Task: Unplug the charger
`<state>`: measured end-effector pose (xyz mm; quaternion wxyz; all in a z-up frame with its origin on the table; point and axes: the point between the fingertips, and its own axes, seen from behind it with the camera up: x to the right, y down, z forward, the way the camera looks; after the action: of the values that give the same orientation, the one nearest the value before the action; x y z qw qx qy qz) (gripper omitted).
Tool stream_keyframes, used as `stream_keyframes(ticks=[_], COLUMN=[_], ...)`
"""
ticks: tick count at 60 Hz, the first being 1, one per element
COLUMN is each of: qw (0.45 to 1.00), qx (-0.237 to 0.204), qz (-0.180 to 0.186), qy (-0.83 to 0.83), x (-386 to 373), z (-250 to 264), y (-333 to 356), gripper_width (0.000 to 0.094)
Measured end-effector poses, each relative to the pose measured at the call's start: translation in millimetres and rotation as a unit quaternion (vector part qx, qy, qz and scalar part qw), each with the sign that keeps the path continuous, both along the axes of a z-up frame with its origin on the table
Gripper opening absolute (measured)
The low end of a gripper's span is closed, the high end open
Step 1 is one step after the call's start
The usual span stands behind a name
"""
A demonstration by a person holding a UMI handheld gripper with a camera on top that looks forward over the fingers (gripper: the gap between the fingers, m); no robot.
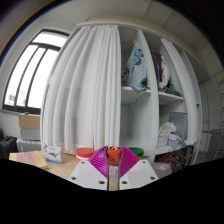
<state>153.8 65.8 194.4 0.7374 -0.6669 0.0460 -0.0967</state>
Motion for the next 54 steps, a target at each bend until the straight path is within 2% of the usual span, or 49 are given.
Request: stream_keyframes(ticks=[3,5,8,15,25,31,38,44,54], qw=[0.997,0.995,0.995,0.994,0.978,0.964,0.949,0.943,0.94], qx=[-0.025,-0.038,-0.036,-0.077,-0.194,-0.251,-0.302,-0.322,-0.326], qz=[0.034,0.042,0.048,0.048,0.048,0.053,0.049,0.041,0.041], qy=[0.066,0.086,0.083,0.066,0.06,0.066,0.074,0.077,0.094], x=[-15,-18,-16,0,18,16,17,18,19], z=[-4,-16,-1,-23,-93,-140,-172,-184,-185], y=[1,-4,-16,-13,-16,-19,-22,-22,-19], gripper_width=[0.0107,0.0107,0.0108,0.0107,0.0107,0.0112,0.0132,0.017,0.0298])
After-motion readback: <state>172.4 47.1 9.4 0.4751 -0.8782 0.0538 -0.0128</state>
